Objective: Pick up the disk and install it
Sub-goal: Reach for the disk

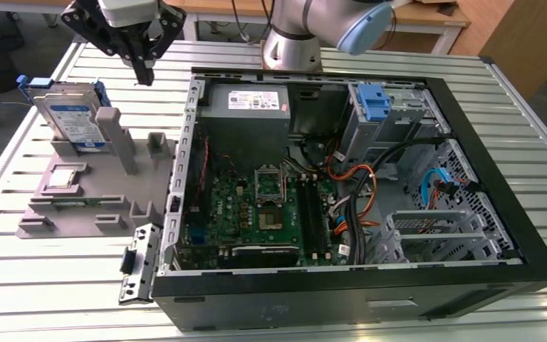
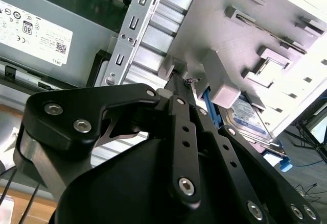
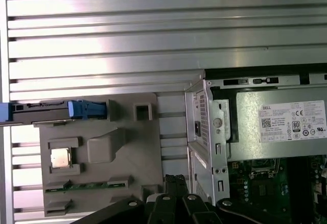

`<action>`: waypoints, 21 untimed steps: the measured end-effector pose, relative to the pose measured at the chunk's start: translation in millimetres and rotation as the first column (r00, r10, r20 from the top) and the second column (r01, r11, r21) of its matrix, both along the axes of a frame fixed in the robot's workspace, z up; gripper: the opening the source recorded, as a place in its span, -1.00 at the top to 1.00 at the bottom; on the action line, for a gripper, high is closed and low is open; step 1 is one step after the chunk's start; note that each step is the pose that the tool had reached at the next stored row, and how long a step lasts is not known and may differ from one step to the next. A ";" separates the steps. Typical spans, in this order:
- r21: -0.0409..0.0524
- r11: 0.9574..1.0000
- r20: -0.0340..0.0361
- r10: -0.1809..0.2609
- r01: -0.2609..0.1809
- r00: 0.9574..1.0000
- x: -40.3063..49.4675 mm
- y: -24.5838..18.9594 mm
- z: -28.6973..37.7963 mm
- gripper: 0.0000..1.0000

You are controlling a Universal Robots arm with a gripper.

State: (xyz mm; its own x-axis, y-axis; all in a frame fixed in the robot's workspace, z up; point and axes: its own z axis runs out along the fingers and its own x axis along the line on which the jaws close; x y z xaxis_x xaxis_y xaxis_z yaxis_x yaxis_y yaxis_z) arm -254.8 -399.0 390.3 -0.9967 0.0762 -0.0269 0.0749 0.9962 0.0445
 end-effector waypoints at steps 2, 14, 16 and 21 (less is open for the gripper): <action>0.000 1.000 0.000 0.000 0.000 1.000 -2.3 0.0 0.0 0.80; 0.000 1.000 0.000 0.000 0.000 1.000 -11.3 0.0 -0.1 0.80; 0.000 1.000 0.000 0.000 0.000 1.000 -11.9 0.0 -0.1 0.80; 0.000 1.000 0.000 0.000 0.000 1.000 -12.7 0.0 -0.1 0.80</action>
